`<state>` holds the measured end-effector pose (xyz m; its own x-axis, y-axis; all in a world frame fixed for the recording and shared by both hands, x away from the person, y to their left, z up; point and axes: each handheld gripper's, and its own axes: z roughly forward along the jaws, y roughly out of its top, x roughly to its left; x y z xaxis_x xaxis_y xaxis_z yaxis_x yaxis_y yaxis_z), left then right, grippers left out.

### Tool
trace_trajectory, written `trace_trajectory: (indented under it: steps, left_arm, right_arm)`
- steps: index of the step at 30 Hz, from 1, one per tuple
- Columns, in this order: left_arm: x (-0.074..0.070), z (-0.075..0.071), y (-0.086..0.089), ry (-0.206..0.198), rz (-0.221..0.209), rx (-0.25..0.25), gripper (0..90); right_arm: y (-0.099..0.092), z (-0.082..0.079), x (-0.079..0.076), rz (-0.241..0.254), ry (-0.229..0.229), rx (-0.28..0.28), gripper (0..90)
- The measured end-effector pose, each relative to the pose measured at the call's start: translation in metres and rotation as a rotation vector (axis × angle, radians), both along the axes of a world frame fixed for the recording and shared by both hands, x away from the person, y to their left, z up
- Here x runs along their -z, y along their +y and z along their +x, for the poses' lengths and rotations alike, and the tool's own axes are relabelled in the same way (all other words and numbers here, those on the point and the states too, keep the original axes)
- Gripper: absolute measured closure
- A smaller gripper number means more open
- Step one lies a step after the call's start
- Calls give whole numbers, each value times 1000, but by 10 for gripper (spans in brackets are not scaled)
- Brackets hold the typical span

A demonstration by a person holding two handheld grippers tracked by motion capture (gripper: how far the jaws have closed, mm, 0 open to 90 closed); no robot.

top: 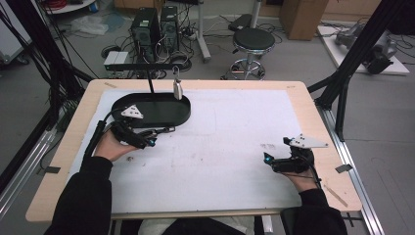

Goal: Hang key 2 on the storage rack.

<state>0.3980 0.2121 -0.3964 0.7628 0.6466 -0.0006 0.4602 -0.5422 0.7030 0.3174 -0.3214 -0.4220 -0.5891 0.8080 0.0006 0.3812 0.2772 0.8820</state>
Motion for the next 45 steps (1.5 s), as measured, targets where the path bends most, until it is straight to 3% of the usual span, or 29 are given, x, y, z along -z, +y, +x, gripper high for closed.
trace_trajectory:
  steps: [2,7,10,25,33,43,45]
  left_arm:
    - [3,1,-2,12,25,1,109]
    - [4,3,-5,3,28,11,141]
    - [5,4,-9,8,52,21,151]
    - [13,28,-36,51,140,69,231]
    - [21,35,-50,58,226,89,304]
    - [24,41,-51,52,246,79,378]
    - [24,42,-50,63,242,80,434]
  right_arm:
    - [-1,0,0,10,4,5,8]
    - [-2,-1,-1,20,0,13,8]
    - [-1,-1,-1,17,-1,11,8]
    - [-2,-2,-1,14,-1,14,8]
    - [-6,-4,-1,20,-8,28,8]
    - [-9,-7,-1,22,-9,38,8]
    - [-9,-8,-1,24,-6,38,8]
